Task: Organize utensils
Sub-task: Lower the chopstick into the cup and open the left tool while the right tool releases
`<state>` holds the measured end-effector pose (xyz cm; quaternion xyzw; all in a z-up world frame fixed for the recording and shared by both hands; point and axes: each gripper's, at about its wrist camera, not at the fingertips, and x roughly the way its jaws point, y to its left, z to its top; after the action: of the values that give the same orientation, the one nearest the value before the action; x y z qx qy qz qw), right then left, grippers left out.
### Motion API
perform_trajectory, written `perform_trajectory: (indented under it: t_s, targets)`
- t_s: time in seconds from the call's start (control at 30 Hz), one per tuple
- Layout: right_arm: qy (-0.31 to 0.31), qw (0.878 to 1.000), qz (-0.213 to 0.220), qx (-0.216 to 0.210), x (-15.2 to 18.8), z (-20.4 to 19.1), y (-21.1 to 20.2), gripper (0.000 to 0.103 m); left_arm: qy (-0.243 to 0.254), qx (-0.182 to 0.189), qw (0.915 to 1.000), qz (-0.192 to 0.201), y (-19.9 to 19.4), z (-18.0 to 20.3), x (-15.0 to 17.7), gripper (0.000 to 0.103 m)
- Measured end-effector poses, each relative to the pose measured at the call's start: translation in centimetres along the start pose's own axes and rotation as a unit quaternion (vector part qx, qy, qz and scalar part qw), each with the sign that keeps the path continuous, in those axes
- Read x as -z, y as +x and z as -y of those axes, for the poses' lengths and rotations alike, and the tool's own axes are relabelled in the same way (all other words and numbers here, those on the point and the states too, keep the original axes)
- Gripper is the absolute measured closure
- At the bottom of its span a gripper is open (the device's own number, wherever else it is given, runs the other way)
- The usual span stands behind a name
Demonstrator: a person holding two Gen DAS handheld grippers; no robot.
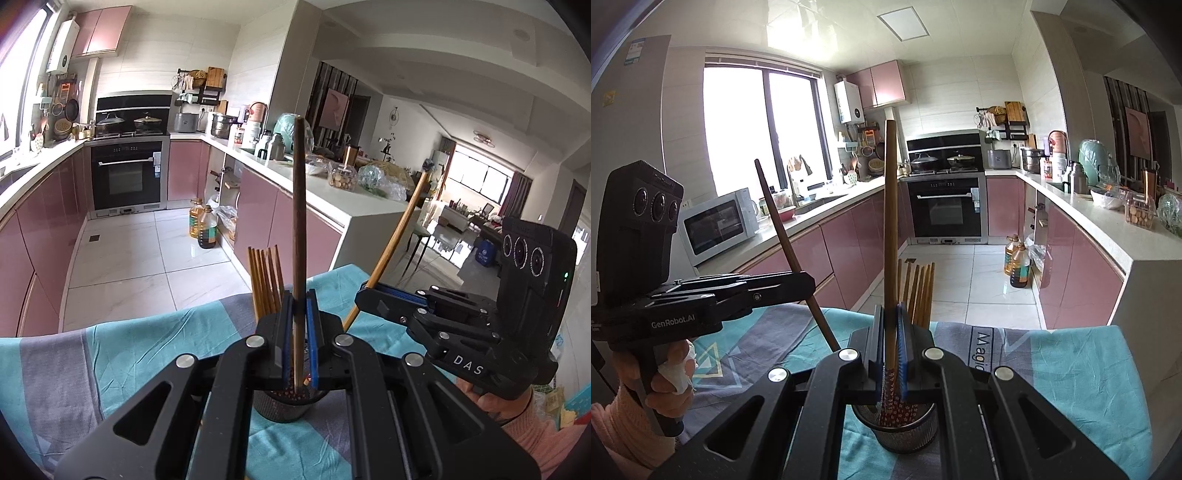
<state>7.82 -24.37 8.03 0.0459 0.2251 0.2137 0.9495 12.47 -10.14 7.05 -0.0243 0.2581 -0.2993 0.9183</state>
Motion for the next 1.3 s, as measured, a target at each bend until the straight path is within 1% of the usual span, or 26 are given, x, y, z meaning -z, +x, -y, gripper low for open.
perform_trajectory:
  t_s: [0.23,0.6,0.83,1.07,1.3]
  targets:
    - [0.0,1.0,-0.031,0.005,1.0,0.5,1.5,0.097,0.025,-0.018,0.9986,-0.042,1.4,0.5,1.3,0.095]
    - [0.004,0.997,-0.079,0.011,2.0,1.0,3.3,0.097,0.061,-0.026,0.9927,-0.101,2.4,1.5,2.6,0.095]
    - [0.01,0.994,-0.109,0.009,2.3,1.4,4.8,0.097,0.054,-0.023,0.9891,-0.135,4.2,0.7,2.4,0.095]
    - [0.026,0.993,-0.118,0.012,2.6,1.9,6.0,0.097,0.045,-0.028,0.989,-0.138,5.2,0.1,1.8,0.095]
    - [0.036,0.992,-0.118,0.017,2.4,2.4,6.6,0.096,0.02,-0.033,0.9897,-0.138,6.0,-1.1,1.4,0.095]
